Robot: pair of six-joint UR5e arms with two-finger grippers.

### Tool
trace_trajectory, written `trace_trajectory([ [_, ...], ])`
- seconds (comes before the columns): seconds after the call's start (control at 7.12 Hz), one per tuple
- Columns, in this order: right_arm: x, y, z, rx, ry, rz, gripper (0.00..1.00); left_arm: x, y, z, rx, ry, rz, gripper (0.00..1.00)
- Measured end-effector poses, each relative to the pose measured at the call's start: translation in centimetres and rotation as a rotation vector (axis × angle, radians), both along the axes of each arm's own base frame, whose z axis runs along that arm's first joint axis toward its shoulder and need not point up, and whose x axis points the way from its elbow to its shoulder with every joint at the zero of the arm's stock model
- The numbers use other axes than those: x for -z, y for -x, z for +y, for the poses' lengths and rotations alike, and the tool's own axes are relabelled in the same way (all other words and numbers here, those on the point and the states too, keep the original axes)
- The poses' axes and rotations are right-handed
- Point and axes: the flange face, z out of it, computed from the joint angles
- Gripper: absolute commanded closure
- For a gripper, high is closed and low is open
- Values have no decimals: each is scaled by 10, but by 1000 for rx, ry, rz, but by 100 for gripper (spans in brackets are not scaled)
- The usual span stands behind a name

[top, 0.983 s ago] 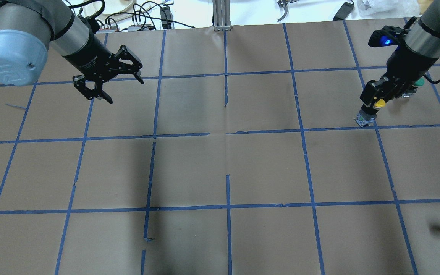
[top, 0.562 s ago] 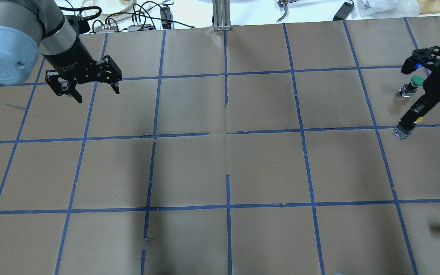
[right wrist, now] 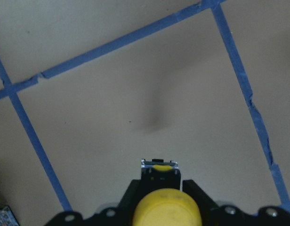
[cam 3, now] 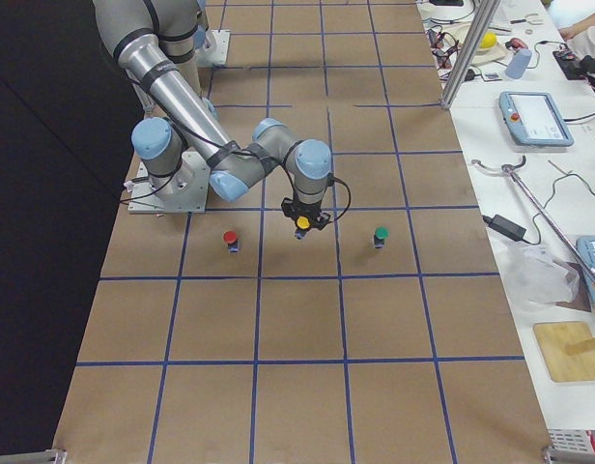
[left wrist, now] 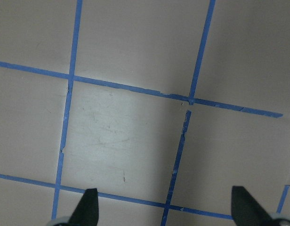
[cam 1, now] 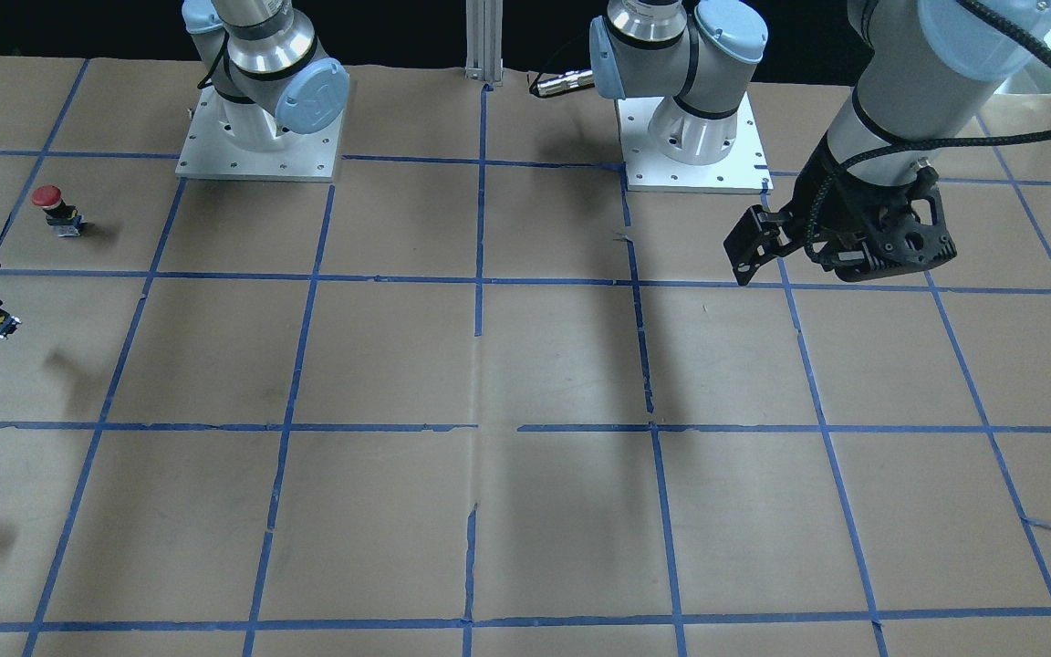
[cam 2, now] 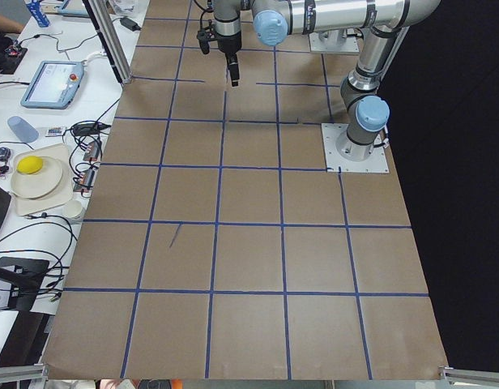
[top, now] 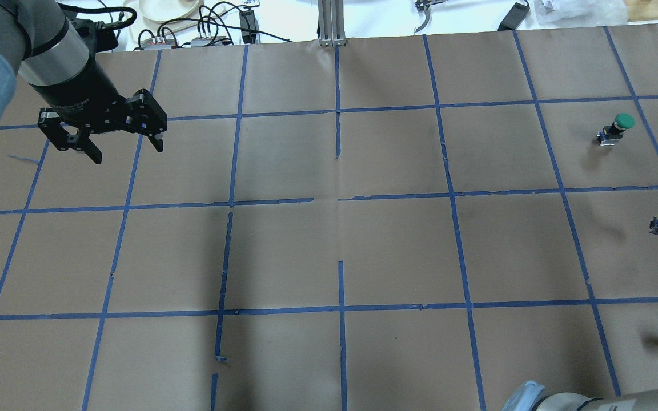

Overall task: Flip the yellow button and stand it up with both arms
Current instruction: 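Carry the yellow button with the right gripper toward the table's near edge, then lower the yellow button upright onto the table and open the right gripper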

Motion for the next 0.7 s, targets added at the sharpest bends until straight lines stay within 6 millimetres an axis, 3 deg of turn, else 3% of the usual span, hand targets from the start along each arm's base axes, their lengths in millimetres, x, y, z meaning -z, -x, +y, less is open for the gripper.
trace_trajectory([
  [0.42,24,13,19,-166,72,-50,83,11,19,-12,71,8,-10,0],
  [0.56,33,11,21,-195,93,-57,65,12,31,-11,100,8,-13,0],
  [0.7,41,10,22,-209,96,-62,1,13,39,-9,118,6,-15,0],
])
